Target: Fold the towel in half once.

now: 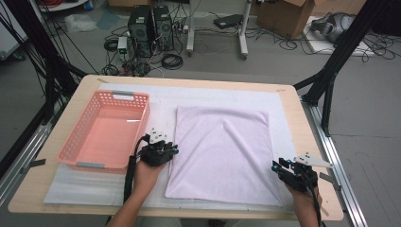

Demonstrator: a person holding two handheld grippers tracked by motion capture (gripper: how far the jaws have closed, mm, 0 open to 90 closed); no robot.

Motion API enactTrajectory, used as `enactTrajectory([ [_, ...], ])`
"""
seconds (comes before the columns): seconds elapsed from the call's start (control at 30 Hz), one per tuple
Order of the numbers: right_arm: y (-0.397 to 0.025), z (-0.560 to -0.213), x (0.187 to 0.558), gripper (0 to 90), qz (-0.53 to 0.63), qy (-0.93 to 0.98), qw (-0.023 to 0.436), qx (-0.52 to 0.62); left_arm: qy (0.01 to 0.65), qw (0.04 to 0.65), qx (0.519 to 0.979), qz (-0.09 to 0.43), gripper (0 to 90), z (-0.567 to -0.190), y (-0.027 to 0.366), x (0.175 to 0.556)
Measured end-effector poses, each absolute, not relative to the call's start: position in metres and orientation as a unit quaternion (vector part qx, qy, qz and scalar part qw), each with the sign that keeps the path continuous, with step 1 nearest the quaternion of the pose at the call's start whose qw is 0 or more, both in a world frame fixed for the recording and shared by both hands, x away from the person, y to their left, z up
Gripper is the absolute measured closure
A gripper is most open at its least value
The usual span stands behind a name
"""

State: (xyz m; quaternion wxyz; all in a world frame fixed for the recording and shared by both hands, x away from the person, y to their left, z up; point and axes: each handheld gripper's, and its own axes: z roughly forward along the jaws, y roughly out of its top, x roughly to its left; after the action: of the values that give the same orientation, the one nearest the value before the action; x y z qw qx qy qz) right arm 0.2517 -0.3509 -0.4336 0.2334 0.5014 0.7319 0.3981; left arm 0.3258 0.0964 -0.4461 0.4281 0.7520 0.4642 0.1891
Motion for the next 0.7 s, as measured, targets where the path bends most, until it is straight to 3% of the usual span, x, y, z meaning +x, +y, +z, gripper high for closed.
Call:
enactTrajectory([
  [0.13,-0.351,-0.433,0.264,65.3,0.399,0.732,0.234,0.5,0.456,0.409,0.768,0.186,72.2,-0.451,0.094,0.335],
  [0.17,-0.351,-0.433,0.267,65.3,0.399,0.732,0.233,0.501,0.437,0.398,0.78,0.203,81.9,-0.45,0.092,0.335],
  [0.2,-0.35,-0.433,0.271,65.3,0.399,0.732,0.233,0.501,0.439,0.39,0.782,0.208,85.7,-0.449,0.091,0.334],
  [0.4,-0.351,-0.434,0.285,64.2,0.393,0.731,0.24,0.504,0.458,0.387,0.771,0.212,85.8,-0.447,0.096,0.333],
  [0.5,-0.354,-0.437,0.292,63.3,0.392,0.72,0.237,0.522,0.461,0.394,0.766,0.214,77.3,-0.45,0.099,0.331],
  [0.6,-0.352,-0.44,0.299,68.1,0.388,0.725,0.234,0.519,0.466,0.407,0.76,0.198,64.3,-0.451,0.104,0.332],
  [0.7,-0.346,-0.442,0.306,69.9,0.382,0.731,0.227,0.518,0.456,0.416,0.764,0.189,62.6,-0.451,0.106,0.33],
])
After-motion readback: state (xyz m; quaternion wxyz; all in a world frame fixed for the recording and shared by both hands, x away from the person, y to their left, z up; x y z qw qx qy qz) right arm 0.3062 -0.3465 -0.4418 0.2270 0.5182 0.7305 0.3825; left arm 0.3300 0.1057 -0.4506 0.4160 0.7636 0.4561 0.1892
